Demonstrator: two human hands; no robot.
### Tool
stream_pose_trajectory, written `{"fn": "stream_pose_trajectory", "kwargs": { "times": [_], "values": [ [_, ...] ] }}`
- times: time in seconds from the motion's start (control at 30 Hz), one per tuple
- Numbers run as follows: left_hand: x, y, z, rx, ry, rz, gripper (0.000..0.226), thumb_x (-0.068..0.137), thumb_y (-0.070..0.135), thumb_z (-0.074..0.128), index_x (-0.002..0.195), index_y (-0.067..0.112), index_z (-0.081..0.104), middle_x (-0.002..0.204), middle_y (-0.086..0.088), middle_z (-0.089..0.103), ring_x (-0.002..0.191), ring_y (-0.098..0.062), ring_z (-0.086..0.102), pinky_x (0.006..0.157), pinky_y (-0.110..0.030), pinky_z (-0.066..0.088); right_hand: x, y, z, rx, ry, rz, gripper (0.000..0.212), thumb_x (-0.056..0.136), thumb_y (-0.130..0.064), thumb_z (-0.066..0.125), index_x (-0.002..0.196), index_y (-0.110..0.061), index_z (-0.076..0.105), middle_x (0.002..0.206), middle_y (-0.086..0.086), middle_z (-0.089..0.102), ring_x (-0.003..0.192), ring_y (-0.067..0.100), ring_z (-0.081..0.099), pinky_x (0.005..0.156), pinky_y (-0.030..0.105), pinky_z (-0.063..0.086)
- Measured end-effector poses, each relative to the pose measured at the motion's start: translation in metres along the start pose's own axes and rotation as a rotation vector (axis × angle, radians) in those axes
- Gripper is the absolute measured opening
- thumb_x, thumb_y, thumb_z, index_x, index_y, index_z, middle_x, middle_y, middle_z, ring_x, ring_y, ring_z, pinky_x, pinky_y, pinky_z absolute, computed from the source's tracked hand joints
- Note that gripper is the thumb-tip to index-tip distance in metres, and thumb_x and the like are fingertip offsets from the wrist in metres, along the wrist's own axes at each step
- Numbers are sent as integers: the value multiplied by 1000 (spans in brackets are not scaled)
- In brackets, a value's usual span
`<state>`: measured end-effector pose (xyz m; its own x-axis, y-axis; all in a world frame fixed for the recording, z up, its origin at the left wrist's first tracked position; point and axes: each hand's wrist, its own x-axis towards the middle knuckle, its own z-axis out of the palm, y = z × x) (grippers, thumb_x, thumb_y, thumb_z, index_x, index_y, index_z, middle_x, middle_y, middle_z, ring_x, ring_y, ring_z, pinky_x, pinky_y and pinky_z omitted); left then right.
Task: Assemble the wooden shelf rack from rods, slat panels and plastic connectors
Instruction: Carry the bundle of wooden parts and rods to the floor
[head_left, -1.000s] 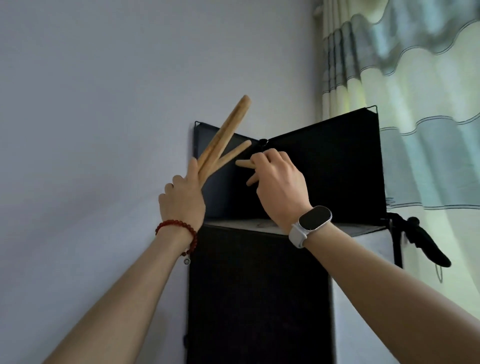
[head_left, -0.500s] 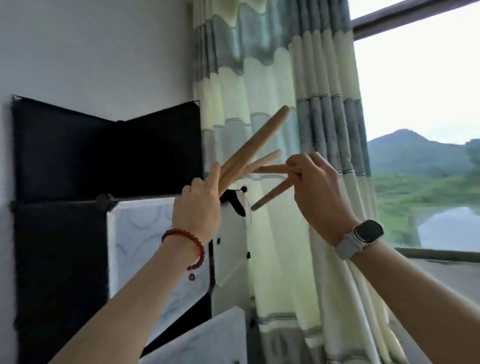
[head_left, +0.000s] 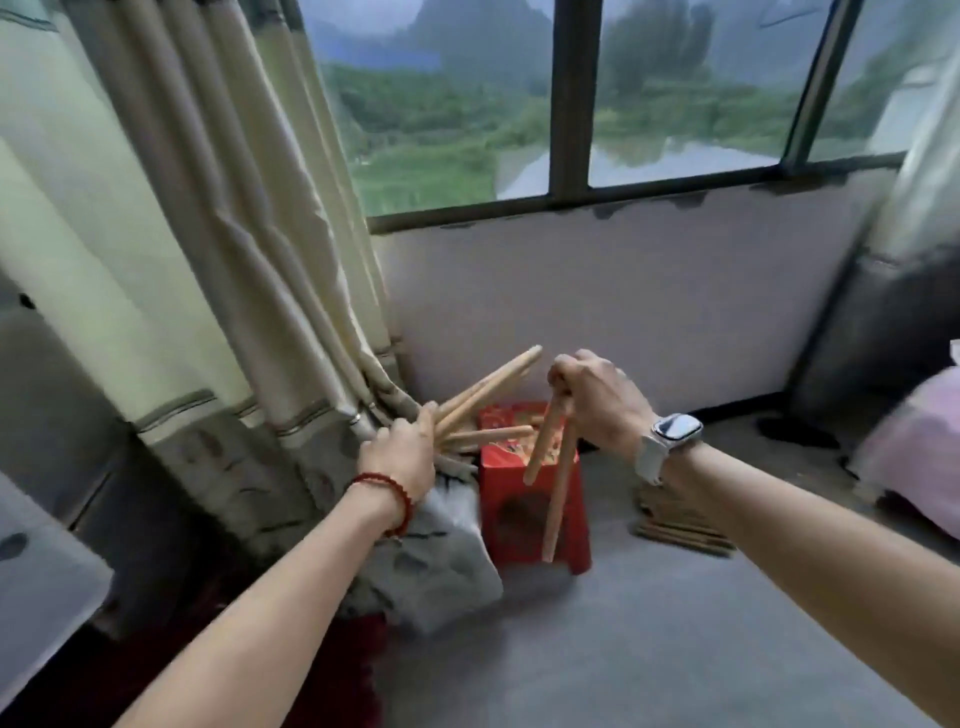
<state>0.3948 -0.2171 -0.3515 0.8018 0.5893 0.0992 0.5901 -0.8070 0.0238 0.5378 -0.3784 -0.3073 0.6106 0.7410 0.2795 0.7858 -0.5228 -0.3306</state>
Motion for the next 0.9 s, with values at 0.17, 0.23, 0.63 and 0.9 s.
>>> {"fn": "stream_pose_trajectory", "kwargs": {
  "times": [0.17, 0.23, 0.63, 0.9],
  "values": [
    [46, 87, 85, -37, -177, 204, 53, 92, 11, 37, 141, 24, 23, 119, -15, 54, 110, -36, 53, 89, -42, 44, -20, 116, 37, -16, -109, 307, 24, 87, -7, 47, 106, -15, 59, 105, 11, 53, 99, 34, 56, 84, 37, 46],
    [70, 114, 112, -51, -250, 275, 54, 92, 13, 38, 142, 24, 22, 119, -15, 53, 109, -35, 54, 88, -41, 44, -21, 154, 47, -21, -141, 400, 26, 86, -7, 47, 107, -15, 59, 107, 12, 54, 101, 34, 55, 86, 38, 46],
    [263, 253, 219, -415, -650, 205, 43, 88, 14, 45, 131, 16, 38, 112, -14, 60, 97, -32, 60, 82, -36, 50, 64, 337, 78, 47, -166, 767, 19, 85, -2, 48, 98, -11, 58, 100, 11, 56, 97, 30, 55, 84, 31, 42],
    [331, 368, 278, -820, -1042, -268, 19, 84, 2, 41, 98, 9, 53, 62, -11, 52, 44, -20, 49, 44, -21, 36, 89, 476, 89, 38, -188, 912, 21, 89, -6, 49, 108, -11, 57, 108, 9, 55, 104, 29, 54, 82, 30, 39]
  ]
}}
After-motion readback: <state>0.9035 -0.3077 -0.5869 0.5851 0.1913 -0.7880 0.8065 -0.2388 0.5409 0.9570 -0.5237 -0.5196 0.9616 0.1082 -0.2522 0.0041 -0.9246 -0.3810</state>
